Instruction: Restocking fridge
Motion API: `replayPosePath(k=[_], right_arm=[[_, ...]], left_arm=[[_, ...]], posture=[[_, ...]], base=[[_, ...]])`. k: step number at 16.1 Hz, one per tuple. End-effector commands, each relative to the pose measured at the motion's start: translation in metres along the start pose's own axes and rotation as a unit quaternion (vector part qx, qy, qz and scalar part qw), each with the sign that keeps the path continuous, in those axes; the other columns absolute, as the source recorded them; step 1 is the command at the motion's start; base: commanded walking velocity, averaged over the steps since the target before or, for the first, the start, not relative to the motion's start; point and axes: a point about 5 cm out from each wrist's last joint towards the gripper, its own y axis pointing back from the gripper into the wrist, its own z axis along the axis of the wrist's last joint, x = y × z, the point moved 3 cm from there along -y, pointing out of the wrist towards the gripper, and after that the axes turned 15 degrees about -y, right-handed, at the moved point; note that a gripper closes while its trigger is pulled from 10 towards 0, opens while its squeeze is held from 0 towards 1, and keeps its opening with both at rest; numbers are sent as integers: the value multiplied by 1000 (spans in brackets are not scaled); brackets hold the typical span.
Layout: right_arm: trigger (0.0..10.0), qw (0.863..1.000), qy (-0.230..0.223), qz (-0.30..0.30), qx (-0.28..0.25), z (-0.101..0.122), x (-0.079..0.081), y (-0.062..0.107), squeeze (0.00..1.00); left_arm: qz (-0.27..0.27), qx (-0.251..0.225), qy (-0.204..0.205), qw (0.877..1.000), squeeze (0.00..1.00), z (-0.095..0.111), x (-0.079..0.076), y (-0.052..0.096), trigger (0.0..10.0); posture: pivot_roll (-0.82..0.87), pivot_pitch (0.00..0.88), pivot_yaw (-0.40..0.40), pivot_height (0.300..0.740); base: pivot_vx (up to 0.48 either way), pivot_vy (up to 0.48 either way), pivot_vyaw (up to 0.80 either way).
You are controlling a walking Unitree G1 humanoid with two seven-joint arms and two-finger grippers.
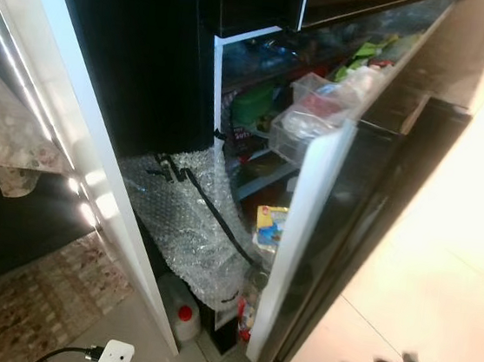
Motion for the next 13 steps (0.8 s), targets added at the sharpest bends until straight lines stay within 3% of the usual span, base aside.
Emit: replayPosePath(k=[1, 3, 6, 8, 13], right_arm=[[10000, 998, 32, 35, -30, 22, 11, -7, 0], [10000, 991, 76, 104, -22, 28, 35, -14, 0], [10000, 983, 124, 123, -57, 54, 54, -20, 0], [10000, 982, 131, 127, -57, 56, 57, -21, 0], [10000, 969, 167, 173, -53, 66, 87, -28, 0]], left_arm=[[-1, 10, -5, 1000, 0, -5, 2, 1, 10000], [-1, 9, -5, 1000, 0, -4, 2, 1, 10000], [1, 7, -3, 1000, 0, -4, 3, 1, 10000], [1, 7, -3, 1000, 0, -4, 3, 1, 10000], [0, 8, -4, 1000, 0, -4, 3, 1, 10000]], posture=[[-43, 0, 63, 740], [-40, 0, 62, 740], [-39, 0, 64, 740], [-39, 0, 64, 740], [-39, 0, 65, 740]], base=[[0, 0, 0], [0, 0, 0], [0, 0, 0], [0, 0, 0], [0, 0, 0]])
